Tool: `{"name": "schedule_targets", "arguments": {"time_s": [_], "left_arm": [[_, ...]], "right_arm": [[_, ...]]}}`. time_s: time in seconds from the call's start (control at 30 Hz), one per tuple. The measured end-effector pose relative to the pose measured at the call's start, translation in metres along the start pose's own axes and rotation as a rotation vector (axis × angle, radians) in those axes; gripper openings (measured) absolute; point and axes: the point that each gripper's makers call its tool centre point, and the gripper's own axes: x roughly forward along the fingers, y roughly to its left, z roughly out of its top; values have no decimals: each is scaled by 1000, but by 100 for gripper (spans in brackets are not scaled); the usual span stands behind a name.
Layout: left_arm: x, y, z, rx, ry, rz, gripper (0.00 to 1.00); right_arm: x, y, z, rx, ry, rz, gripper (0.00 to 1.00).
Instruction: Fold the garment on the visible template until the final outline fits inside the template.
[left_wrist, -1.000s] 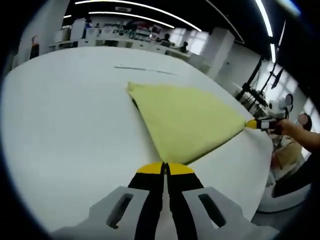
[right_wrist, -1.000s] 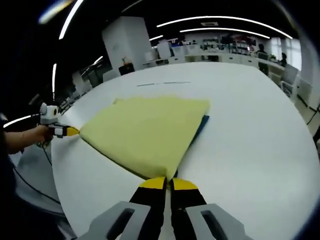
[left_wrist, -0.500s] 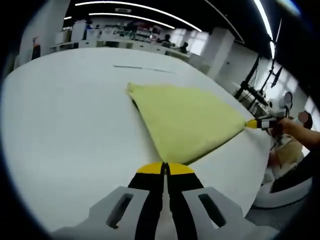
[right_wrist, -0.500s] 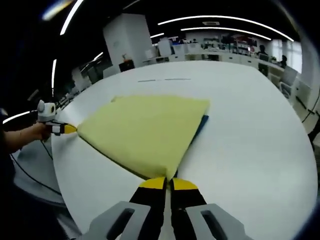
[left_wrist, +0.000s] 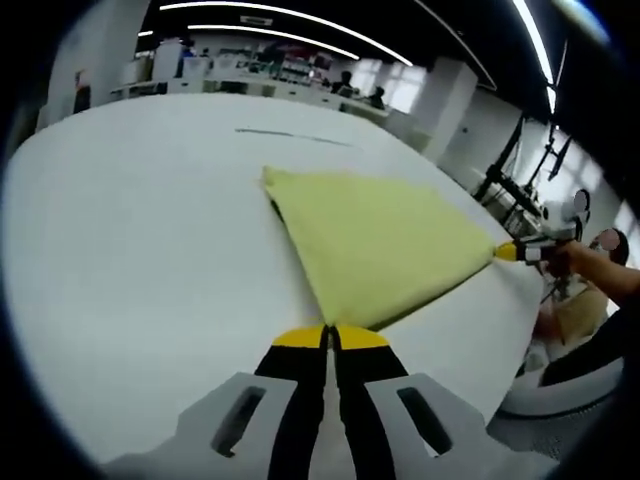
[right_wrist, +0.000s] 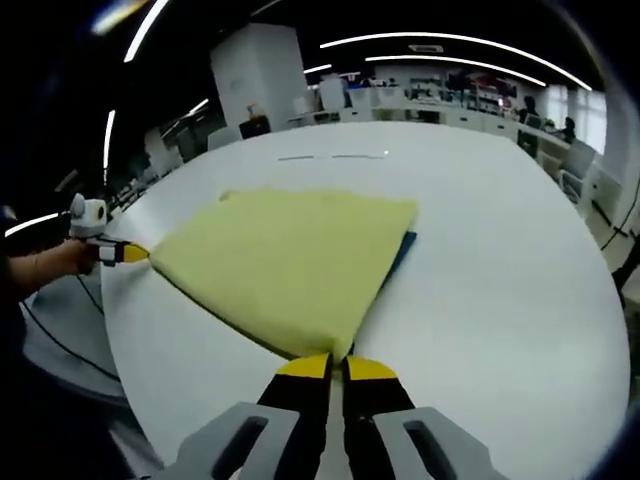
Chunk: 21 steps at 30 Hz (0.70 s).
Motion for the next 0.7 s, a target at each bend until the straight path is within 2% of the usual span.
{"name": "schedule_targets", "arguments": {"time_s": [0.1,0.27,0.43,0.57,0.63,0.7], "left_arm": [[-2,2,4,-8,-26,6,4],[-3,3,12,-9,-48,18,15],[-2,1,27,-9,-82,23,30],[-6,-4,42,-8,-115,19,48],[-8,-7,49,0,-128,21,53],[-10,-9,54,5,-137,19,58]], "right_arm": [[0,-1,4,-18,-7,-7,5],[1,0,12,-14,-25,-5,19],[0,4,31,9,-76,-2,48],[-5,15,47,12,-110,23,62],[-8,18,58,19,-140,26,74],[-12,22,66,27,-158,35,81]]}}
